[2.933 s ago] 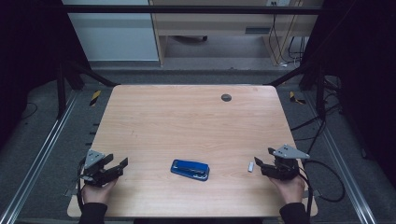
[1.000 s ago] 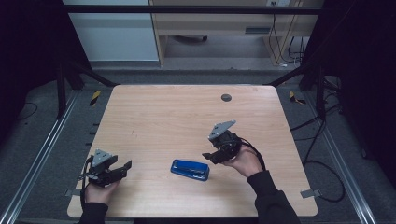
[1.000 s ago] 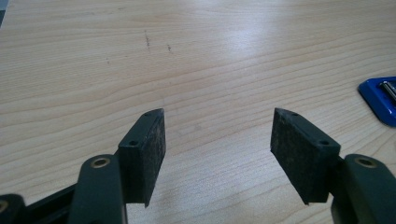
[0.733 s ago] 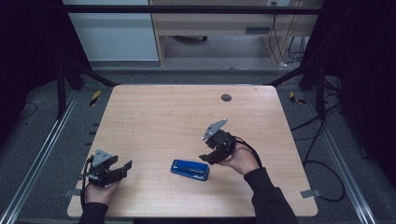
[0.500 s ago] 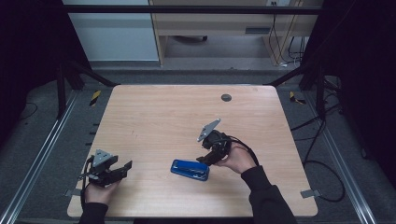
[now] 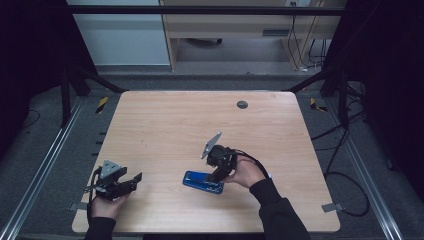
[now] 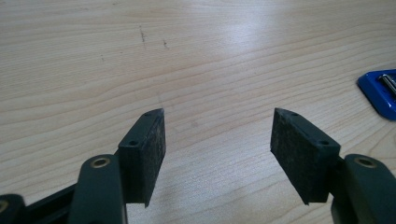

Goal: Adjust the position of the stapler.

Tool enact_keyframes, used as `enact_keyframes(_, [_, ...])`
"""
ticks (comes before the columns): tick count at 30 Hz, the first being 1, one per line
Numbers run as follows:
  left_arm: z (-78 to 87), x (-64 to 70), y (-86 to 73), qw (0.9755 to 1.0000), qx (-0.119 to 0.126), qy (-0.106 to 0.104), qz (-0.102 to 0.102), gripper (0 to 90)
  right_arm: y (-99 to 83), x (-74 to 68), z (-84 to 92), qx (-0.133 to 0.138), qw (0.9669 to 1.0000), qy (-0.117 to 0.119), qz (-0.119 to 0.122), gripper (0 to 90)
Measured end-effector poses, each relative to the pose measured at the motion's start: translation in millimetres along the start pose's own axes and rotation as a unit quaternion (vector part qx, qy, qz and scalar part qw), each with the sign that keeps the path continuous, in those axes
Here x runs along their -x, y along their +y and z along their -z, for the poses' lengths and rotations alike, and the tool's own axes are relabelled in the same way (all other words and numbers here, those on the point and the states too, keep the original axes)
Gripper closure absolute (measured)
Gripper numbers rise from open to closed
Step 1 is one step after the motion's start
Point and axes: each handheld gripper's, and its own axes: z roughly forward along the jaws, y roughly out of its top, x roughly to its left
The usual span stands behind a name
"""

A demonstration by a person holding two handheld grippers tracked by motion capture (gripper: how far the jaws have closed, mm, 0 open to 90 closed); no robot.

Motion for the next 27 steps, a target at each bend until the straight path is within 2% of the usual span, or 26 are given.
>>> enact_keyframes(4, [-0.6,0.0,0.0,1.0,-0.002,0.001,-0.001,35.4,3.2,-1.5,-4.5,-0.01,0.9999,0.005,0.003,43.8])
enact_keyframes(7, [-0.4,0.7,0.1,1.0,-0.002,-0.001,-0.002,35.4,7.8,-3.4,-11.8,-0.034,0.9993,0.006,0.013,44.1])
enact_keyframes(12, [-1.0,1.0,0.1,1.0,-0.003,-0.001,-0.003,35.4,7.8,-1.3,-20.3,-0.049,0.9987,0.01,0.009,45.8])
enact_keyframes(17, [-1.3,0.9,-0.1,1.0,-0.005,-0.001,-0.003,35.4,6.4,-0.5,-27.5,-0.056,0.9982,0.016,0.015,49.2])
enact_keyframes(24, [-1.3,0.8,0.1,1.0,-0.007,-0.002,-0.005,35.4,6.5,-0.7,-35.4,-0.066,0.9974,0.025,0.009,53.4])
enact_keyframes(25, [-1.4,0.7,0.1,1.0,-0.007,-0.002,-0.005,35.4,6.0,0.7,-37.1,-0.065,0.9974,0.026,0.016,54.1])
enact_keyframes(27, [-1.4,1.1,0.1,1.0,-0.006,-0.001,-0.005,35.4,6.0,0.6,-39.3,-0.069,0.9972,0.026,0.008,55.4])
